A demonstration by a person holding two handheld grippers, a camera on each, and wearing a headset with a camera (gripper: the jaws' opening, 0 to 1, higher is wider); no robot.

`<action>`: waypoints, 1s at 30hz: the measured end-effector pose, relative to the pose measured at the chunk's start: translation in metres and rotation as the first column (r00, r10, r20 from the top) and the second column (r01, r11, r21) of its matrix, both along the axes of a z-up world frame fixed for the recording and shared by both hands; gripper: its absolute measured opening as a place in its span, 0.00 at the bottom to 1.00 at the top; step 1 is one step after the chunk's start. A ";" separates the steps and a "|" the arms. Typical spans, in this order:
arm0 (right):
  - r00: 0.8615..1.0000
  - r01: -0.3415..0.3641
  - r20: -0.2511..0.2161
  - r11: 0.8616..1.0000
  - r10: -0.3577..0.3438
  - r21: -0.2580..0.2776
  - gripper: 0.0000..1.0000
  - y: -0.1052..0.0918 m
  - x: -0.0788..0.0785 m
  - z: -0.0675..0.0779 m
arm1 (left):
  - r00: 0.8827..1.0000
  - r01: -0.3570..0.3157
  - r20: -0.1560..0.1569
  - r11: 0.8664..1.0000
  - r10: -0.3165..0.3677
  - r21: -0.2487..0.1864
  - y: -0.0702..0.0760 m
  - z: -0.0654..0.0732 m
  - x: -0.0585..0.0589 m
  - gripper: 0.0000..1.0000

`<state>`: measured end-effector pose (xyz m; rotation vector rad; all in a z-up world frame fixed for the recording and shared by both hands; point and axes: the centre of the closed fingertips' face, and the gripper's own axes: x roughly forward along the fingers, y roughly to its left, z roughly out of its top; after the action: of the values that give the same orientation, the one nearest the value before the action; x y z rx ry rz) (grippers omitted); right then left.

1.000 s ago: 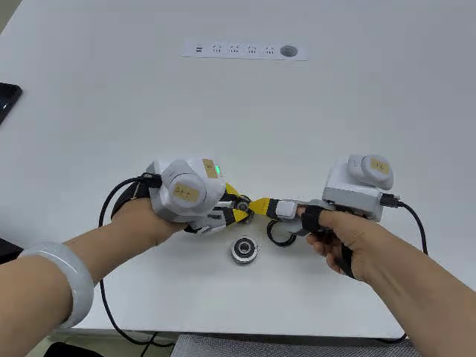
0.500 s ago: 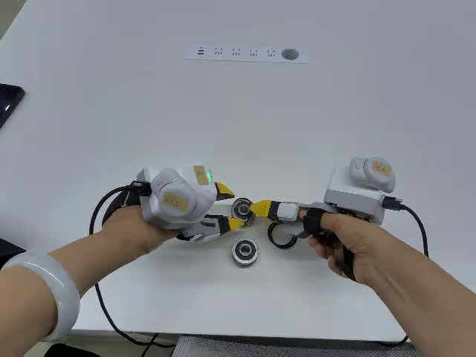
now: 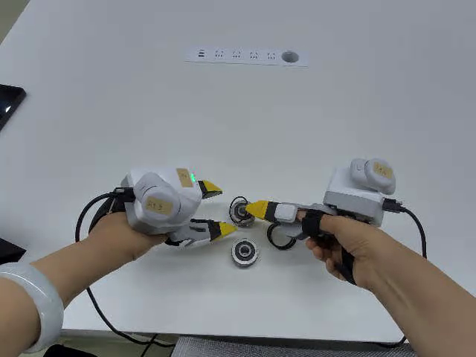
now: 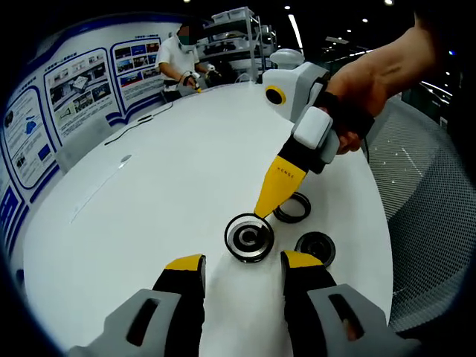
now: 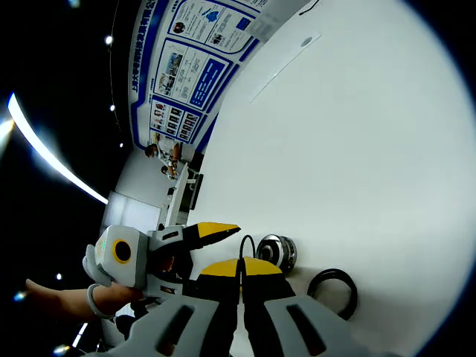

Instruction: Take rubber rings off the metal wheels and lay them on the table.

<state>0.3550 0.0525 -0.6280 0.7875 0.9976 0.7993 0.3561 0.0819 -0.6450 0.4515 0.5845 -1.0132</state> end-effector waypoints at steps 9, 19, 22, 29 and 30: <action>1.000 0.000 0.018 0.999 -0.001 0.034 0.02 -0.001 -0.008 0.017 | 1.000 -0.012 0.006 0.999 0.013 -0.040 0.001 0.006 -0.002 0.48; 1.000 0.019 0.023 0.998 -0.021 0.061 0.02 -0.016 -0.020 0.028 | 0.999 -0.035 0.002 0.997 0.035 -0.073 0.005 0.012 -0.005 0.58; 0.999 0.030 0.017 0.998 -0.031 0.058 0.02 -0.022 -0.024 0.026 | 0.999 -0.043 -0.002 0.996 0.043 -0.076 0.005 0.013 -0.007 0.60; 0.998 0.063 -0.003 0.997 -0.063 0.052 0.02 -0.036 -0.030 0.020 | 0.998 -0.069 -0.014 0.994 0.068 -0.083 0.008 0.014 -0.011 0.64; 0.998 0.068 -0.006 0.996 -0.068 0.053 0.02 -0.037 -0.031 0.020 | 0.997 -0.072 -0.012 0.994 0.071 -0.086 0.008 0.015 -0.012 0.66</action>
<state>0.3242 0.0153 -0.6080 0.8646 0.9516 0.7683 0.3445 0.0897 -0.6304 0.3471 0.5589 -0.9683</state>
